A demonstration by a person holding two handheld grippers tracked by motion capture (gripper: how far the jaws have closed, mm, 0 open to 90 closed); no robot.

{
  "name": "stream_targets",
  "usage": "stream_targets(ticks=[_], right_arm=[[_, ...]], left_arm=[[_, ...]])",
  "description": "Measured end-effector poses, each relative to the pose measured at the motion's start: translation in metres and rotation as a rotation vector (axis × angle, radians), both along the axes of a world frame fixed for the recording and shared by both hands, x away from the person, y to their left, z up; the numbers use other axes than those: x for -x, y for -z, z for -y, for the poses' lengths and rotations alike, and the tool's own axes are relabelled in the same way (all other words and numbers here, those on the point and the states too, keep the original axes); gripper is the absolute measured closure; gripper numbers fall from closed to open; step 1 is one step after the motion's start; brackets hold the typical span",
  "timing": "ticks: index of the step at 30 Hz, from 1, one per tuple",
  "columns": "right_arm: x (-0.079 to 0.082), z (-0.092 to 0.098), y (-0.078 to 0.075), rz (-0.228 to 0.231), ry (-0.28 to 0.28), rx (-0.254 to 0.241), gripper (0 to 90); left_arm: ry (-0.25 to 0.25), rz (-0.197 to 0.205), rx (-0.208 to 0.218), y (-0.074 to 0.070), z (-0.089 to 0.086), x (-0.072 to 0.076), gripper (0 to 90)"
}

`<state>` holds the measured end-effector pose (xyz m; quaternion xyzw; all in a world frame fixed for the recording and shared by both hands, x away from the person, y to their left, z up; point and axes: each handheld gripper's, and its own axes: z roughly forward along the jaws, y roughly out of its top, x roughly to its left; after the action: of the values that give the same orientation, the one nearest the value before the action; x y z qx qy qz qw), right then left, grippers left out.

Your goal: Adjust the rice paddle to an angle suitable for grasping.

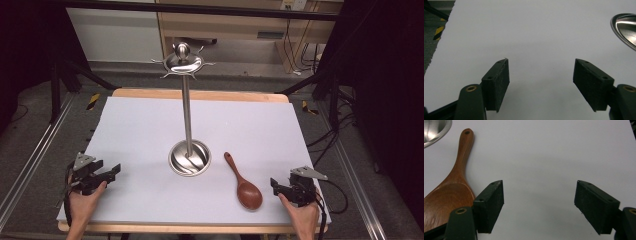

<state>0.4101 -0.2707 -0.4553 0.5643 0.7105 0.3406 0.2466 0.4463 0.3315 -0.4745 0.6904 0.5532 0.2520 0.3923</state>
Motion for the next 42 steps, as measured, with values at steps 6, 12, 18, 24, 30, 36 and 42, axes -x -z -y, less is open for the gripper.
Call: stream_targets(ticks=[6, 12, 18, 24, 30, 36, 42], right_arm=[[0.003, -0.003, -0.003, -0.001, -0.007, 0.009, 26.7], [0.001, -0.005, -0.005, -0.043, -0.039, 0.001, 31.0], [0.001, -0.012, -0.016, -0.065, -0.081, -0.024, 33.1], [0.002, -0.019, -0.024, -0.084, -0.125, -0.008, 34.4], [0.001, -0.026, -0.03, -0.107, -0.159, -0.018, 36.3], [-0.007, -0.041, -0.036, -0.144, -0.205, 0.008, 38.9], [-0.013, -0.054, -0.04, -0.154, -0.227, 0.014, 39.0]], left_arm=[[0.004, -0.009, -0.024, 0.0, 0.0, 0.001, 29.6], [0.014, -0.014, -0.043, 0.0, 0.001, 0.001, 32.0], [0.02, -0.025, -0.068, 0.002, 0.004, 0.001, 34.0], [0.022, -0.033, -0.059, 0.002, 0.002, 0.001, 33.3], [0.021, -0.034, -0.056, 0.002, 0.003, 0.001, 32.9], [0.02, -0.035, -0.057, 0.003, 0.003, 0.001, 32.1], [0.023, -0.038, -0.059, 0.002, 0.002, 0.001, 32.0]])
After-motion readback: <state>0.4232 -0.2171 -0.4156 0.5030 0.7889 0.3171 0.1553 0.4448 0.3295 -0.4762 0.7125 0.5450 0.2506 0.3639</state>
